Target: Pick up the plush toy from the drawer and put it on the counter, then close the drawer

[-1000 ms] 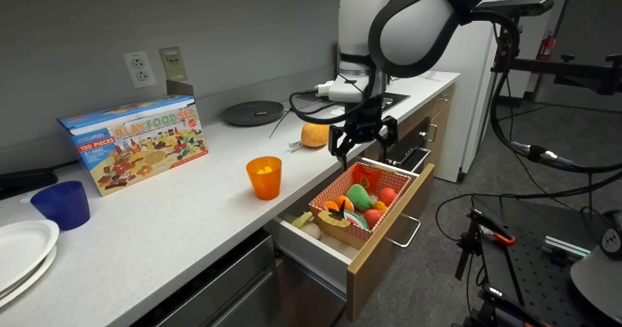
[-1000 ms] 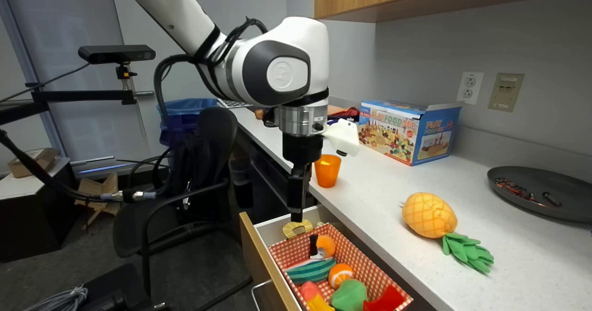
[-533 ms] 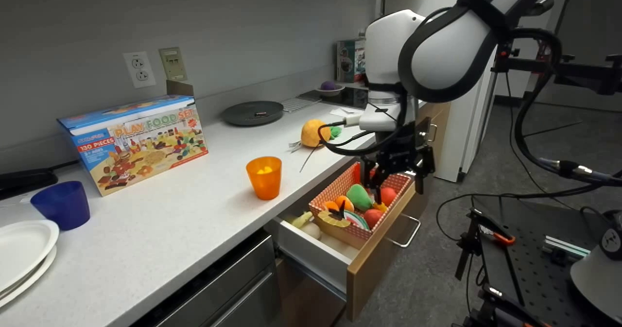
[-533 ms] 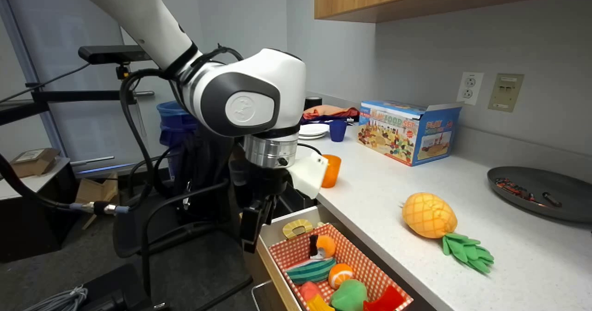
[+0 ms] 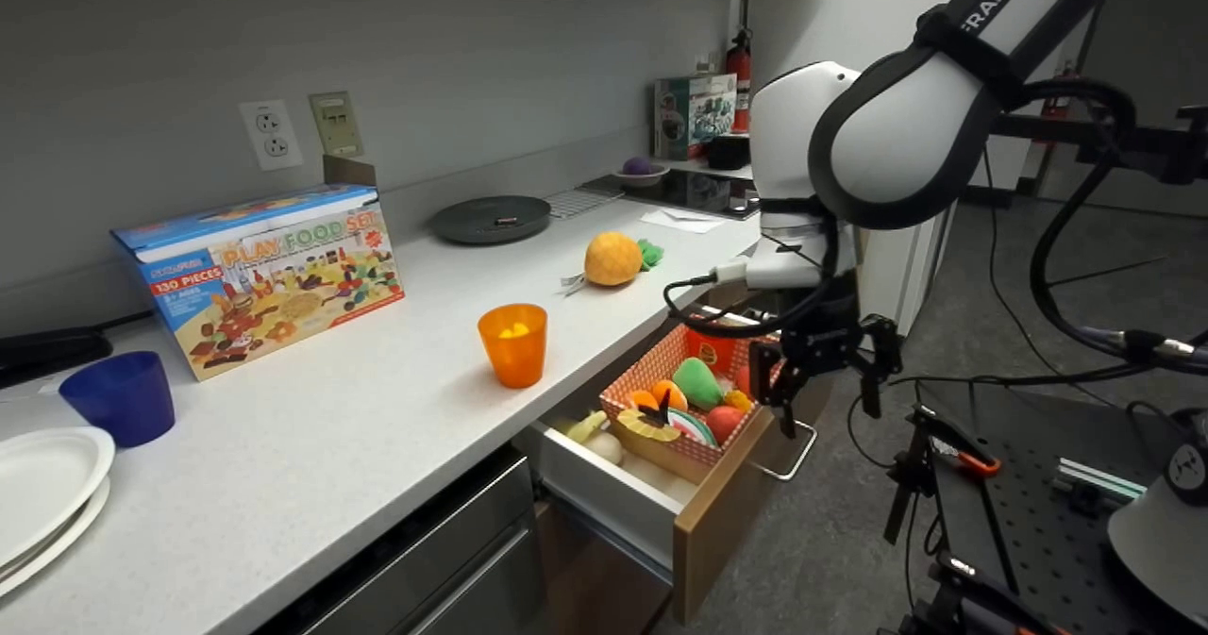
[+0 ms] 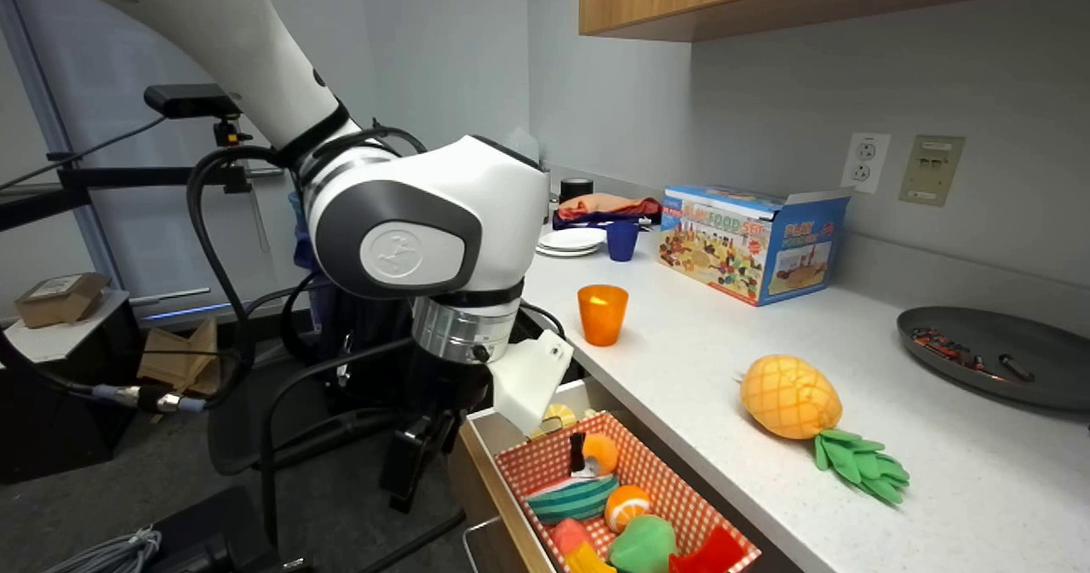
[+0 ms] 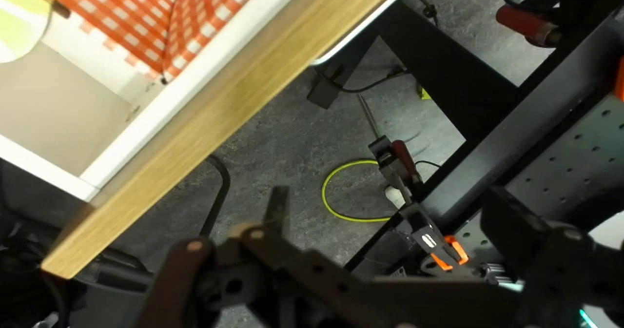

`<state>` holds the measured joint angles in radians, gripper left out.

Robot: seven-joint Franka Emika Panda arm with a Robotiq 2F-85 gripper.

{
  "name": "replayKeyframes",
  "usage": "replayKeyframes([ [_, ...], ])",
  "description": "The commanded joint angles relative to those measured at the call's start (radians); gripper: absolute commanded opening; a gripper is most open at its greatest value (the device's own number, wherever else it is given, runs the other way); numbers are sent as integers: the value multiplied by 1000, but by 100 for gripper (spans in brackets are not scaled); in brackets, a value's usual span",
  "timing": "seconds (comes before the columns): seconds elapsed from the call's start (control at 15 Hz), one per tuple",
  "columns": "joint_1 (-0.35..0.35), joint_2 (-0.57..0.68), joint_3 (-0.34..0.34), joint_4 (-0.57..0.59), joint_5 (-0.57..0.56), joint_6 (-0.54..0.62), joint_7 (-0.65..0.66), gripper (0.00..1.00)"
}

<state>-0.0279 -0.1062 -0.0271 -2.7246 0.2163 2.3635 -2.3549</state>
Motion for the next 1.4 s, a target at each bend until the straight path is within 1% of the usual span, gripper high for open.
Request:
replayKeyframes([
  [0.0, 1, 9, -40, -24, 28, 18, -45, 100],
  [0.33, -26, 95, -81, 9, 16, 10, -46, 100],
  [0.53, -48, 142, -93, 34, 0, 21, -30, 100],
  [0.87, -83, 195, -97, 83, -39, 88, -2, 100],
  [1.2, -101, 245, -94, 150, -82, 109, 19, 100],
  [1.33, -104, 276, -91, 194, -107, 112, 31, 100],
])
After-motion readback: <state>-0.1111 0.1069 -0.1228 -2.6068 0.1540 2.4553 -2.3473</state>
